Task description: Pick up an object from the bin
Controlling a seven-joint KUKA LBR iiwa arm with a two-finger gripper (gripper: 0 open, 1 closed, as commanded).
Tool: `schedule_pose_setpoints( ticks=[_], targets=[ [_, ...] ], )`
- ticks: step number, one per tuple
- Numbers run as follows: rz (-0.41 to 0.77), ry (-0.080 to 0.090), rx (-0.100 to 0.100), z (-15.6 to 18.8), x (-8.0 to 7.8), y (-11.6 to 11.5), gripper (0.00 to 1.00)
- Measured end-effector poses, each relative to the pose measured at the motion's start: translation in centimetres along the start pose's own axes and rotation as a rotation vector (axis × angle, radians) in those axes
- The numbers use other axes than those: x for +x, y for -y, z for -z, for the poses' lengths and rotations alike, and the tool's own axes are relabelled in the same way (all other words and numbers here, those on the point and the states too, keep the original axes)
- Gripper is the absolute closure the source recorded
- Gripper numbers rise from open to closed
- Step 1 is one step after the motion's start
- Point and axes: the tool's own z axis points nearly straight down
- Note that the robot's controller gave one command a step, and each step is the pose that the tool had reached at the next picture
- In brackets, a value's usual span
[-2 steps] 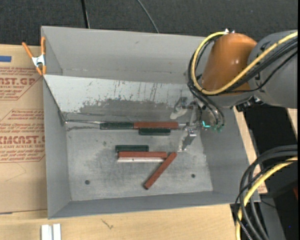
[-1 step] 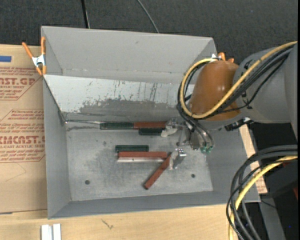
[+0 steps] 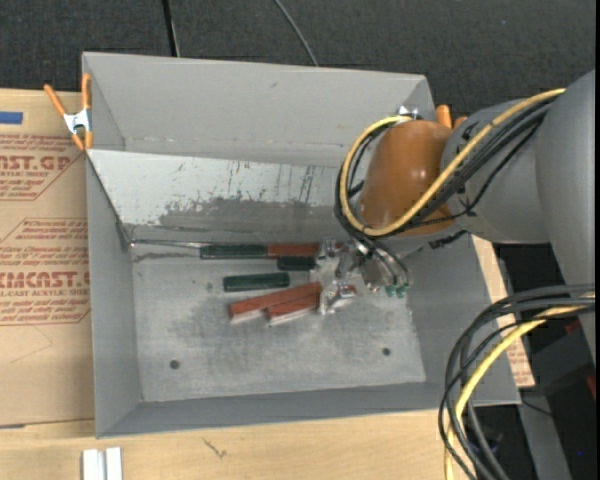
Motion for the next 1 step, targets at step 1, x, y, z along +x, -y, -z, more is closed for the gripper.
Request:
schedule_pose_setpoints(
  ticks=[1],
  targets=[
    [0.0, 0.0, 0.0, 0.0, 0.0, 0.0, 1.0]
  ],
)
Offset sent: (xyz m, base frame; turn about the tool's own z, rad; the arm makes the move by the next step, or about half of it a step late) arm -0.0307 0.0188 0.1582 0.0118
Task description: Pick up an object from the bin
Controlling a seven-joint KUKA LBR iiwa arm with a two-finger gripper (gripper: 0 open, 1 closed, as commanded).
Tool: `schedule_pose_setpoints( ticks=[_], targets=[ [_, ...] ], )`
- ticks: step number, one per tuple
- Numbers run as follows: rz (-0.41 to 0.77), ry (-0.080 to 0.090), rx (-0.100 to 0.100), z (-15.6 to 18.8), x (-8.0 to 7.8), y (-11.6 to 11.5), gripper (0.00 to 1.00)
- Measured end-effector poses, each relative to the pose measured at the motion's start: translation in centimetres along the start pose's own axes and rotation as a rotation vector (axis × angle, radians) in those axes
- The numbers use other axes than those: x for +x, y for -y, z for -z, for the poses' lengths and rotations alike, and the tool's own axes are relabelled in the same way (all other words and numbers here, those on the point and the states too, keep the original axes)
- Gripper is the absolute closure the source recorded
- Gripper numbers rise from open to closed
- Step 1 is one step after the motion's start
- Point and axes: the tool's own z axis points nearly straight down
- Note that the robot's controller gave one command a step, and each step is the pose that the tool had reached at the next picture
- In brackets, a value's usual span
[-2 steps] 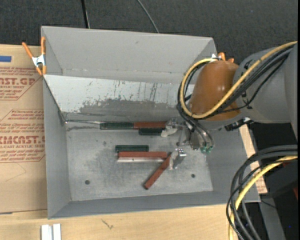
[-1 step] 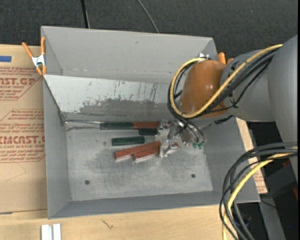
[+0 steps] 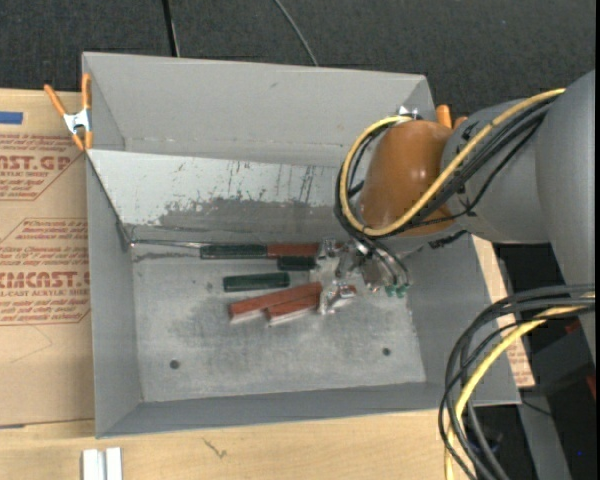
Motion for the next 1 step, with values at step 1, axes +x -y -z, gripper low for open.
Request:
schedule_pose_setpoints(
  ticks=[1],
  targets=[
    [-0.011, -0.016, -0.001, 16.11, 2.27, -2.23, 1.0]
  ],
)
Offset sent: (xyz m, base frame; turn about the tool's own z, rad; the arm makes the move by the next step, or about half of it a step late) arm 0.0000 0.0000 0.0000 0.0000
